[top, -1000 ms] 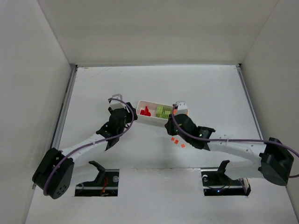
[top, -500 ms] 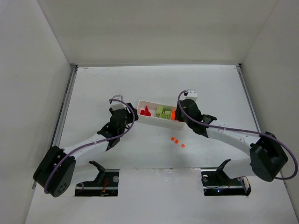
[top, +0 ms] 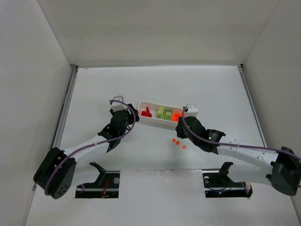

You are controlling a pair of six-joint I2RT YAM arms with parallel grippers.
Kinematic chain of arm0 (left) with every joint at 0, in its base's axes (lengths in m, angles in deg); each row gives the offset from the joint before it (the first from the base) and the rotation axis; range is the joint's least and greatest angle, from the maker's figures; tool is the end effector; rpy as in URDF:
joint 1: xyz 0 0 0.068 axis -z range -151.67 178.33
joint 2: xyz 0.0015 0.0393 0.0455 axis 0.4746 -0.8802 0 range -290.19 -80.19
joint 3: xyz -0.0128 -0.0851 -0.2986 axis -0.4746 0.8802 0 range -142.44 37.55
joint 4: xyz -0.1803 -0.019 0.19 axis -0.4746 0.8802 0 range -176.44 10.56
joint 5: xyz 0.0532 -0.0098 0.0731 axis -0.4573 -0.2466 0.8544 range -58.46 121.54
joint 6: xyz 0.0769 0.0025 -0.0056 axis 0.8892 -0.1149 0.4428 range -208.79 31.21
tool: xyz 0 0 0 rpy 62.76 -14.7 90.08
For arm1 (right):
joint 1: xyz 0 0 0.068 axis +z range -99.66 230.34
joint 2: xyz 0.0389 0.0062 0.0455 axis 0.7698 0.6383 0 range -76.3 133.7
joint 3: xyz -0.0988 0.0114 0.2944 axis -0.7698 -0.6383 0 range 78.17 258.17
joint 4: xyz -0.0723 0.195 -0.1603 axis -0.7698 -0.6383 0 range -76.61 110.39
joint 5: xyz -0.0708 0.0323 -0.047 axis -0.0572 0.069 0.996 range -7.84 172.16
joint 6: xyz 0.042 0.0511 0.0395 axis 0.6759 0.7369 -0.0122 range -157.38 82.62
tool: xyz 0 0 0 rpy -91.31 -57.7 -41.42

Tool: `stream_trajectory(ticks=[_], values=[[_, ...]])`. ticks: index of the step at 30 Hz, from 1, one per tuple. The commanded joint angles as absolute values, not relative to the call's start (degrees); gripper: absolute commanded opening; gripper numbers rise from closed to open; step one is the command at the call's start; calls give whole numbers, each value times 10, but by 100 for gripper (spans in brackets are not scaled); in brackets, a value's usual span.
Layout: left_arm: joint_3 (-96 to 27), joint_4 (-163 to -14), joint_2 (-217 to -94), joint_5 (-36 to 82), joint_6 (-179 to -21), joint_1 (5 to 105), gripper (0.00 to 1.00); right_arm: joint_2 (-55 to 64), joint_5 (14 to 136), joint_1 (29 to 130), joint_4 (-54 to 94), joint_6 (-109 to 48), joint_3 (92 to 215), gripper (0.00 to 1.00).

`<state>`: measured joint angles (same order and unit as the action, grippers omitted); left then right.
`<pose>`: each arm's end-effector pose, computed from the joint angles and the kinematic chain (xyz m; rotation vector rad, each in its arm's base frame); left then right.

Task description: Sort the legos into containers by color

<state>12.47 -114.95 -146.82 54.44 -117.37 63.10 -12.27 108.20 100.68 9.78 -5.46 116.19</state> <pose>0.2239 -0.1243 0.2429 -0.1898 1.7909 -0.4358 0.1763 0.1677 0.2527 -0.0969 2.1530 0.3352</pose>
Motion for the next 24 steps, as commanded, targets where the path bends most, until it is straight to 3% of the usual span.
stream_trajectory(ticks=[1, 8, 16, 24], values=[[132, -1177, -1456, 545, -1179, 628, 59, -135, 1081, 1046, 20, 8, 1133, 31], [129, -1175, -1458, 544, -1179, 631, 59, -83, 1055, 1097, 7, 14, 1143, 55], [130, -1175, -1456, 541, -1179, 626, 59, -10, 1052, 1091, -2, 9, 1166, 57], [130, -1176, -1456, 535, -1179, 626, 59, 58, 1067, 1083, 15, -9, 1190, 48]])
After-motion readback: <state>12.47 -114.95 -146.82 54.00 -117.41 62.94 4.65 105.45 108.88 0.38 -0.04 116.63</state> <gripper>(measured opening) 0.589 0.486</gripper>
